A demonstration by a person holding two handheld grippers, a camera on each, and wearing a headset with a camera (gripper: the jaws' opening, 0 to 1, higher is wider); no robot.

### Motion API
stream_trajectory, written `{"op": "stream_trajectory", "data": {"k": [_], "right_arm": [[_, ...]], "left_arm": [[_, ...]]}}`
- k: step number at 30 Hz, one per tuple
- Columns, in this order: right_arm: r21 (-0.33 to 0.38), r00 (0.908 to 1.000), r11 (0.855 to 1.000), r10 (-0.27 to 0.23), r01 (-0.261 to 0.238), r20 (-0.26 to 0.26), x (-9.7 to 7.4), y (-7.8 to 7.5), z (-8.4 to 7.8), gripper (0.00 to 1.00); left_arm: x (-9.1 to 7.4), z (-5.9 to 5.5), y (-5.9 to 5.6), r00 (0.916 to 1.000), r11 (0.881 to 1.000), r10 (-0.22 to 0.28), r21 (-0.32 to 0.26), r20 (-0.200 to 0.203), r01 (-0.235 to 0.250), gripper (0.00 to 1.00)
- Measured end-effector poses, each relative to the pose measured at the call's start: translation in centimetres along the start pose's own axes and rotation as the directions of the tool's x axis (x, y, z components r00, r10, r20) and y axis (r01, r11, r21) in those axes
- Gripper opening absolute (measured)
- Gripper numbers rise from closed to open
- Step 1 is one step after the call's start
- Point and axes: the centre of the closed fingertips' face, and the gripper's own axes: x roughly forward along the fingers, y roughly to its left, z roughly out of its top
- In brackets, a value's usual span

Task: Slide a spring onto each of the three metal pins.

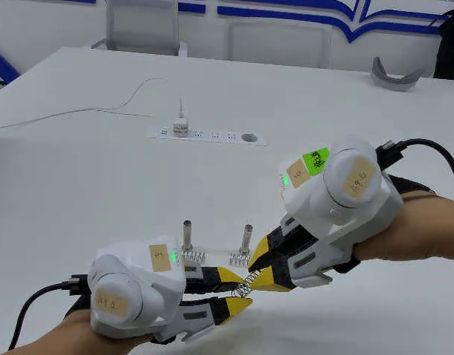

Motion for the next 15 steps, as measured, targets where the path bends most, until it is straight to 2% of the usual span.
{"op": "stream_trajectory", "data": {"k": [8, 15], "right_arm": [[0.008, 0.9998, 1.0, 0.002, -0.002, 0.017, 0.2, 0.03, 0.58, 0.12], [0.033, 0.9999, 0.999, -0.011, 0.011, 0.009, 0.24, -0.3, -0.01, 0.15]], "left_arm": [[0.02, 0.03, -0.01, 1.0, 1.0, 0.002, -0.013, 0.009, -0.002, 0.11], [-0.07, 0.29, 0.34, 0.9996, 0.999, 0.012, -0.031, 0.026, -0.012, 0.11]]}}
